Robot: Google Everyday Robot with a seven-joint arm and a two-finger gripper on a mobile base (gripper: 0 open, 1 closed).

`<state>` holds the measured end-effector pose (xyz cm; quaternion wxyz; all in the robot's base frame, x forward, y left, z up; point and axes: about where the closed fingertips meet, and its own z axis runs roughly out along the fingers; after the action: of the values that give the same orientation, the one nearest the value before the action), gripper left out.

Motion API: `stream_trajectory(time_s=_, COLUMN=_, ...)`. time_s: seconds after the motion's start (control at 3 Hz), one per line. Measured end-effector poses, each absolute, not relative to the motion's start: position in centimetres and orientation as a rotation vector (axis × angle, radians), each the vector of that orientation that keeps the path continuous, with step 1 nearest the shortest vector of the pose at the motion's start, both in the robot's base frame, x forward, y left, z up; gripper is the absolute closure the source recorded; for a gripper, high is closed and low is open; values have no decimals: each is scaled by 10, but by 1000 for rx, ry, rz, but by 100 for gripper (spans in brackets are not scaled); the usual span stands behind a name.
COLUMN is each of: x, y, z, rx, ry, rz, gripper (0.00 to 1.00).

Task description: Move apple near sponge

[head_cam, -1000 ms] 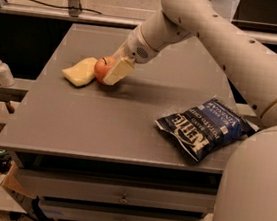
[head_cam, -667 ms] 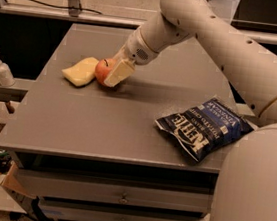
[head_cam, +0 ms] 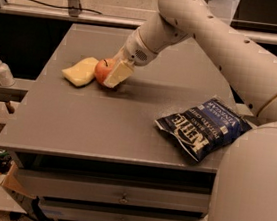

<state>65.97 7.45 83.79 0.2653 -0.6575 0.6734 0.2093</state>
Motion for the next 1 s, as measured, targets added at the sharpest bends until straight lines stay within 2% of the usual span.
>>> stream_trajectory(time_s=0.33, x=660, y=75, z=838, rx=-1776, ry=1819, rz=565, gripper=12)
stream_trajectory(time_s=0.67, x=650, y=77, z=841, rx=-1811, ry=1819, rz=562, gripper=0)
stream_trajectory(time_s=1.0, x=640, y=72, z=850, rx=-1829, ry=1820, rz=555, gripper=0)
